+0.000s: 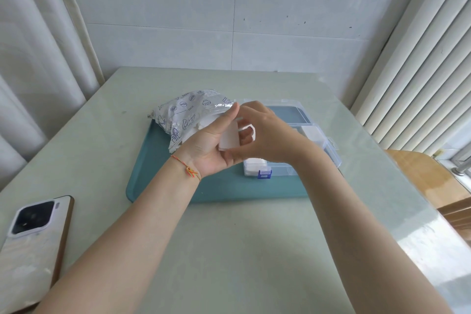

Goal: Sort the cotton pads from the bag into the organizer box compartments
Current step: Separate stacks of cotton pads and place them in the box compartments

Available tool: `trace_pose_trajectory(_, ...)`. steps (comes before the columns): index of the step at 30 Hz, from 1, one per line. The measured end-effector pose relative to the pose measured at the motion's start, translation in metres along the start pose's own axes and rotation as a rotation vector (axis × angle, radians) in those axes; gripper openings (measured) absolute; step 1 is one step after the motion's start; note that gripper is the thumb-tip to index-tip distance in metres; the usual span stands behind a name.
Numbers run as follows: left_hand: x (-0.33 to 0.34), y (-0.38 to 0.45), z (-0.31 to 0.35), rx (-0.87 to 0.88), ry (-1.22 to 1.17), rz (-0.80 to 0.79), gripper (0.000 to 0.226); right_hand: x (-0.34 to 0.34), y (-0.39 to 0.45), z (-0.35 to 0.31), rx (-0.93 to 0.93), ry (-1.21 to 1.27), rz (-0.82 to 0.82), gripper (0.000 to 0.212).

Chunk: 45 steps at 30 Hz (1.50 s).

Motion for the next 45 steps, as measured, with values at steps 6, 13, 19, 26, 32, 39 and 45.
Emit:
trace_pose_trajectory(6, -0.003, 0.002, 0.000, -0.013, -0.052, 0.032, 0.059, 0.000, -0.001, -0.005, -0.010, -0.077, -0.015, 0.075)
trace_pose_trajectory(13, -0.003, 0.001, 0.000, 0.004, 0.014, 0.116, 0.034, 0.002, -0.004, -0.013, -0.039, -0.159, -0.063, 0.069)
trace_pose_trajectory(19, -0.007, 0.003, -0.002, -0.022, 0.013, 0.126, 0.042, 0.002, -0.003, -0.012, -0.028, -0.185, -0.043, 0.066)
trace_pose_trajectory(26, 0.005, -0.003, -0.001, -0.005, 0.188, 0.154, 0.047, -0.007, -0.004, -0.005, 0.069, 0.091, -0.067, 0.036)
trace_pose_trajectory(32, 0.015, -0.004, 0.003, 0.099, 0.444, 0.105, 0.066, -0.017, -0.002, 0.006, 0.132, 0.230, 0.086, 0.013)
trace_pose_trajectory(39, 0.007, 0.004, 0.008, 0.177, 0.513, 0.456, 0.038, -0.045, -0.012, 0.029, 0.233, 0.380, 0.401, 0.006)
trace_pose_trajectory(45, -0.009, 0.009, 0.005, 0.152, 0.919, 0.695, 0.004, -0.032, -0.029, 0.056, 0.374, 0.324, 0.208, 0.004)
Point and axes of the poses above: each hand's wrist, its own y-axis towards the middle knuckle, its own x-axis out of the palm, z = x × y, the point moved 4 cm from there along y, towards the middle knuckle, and after that the axes turned 10 degrees about -x, right-handed, at the moved point
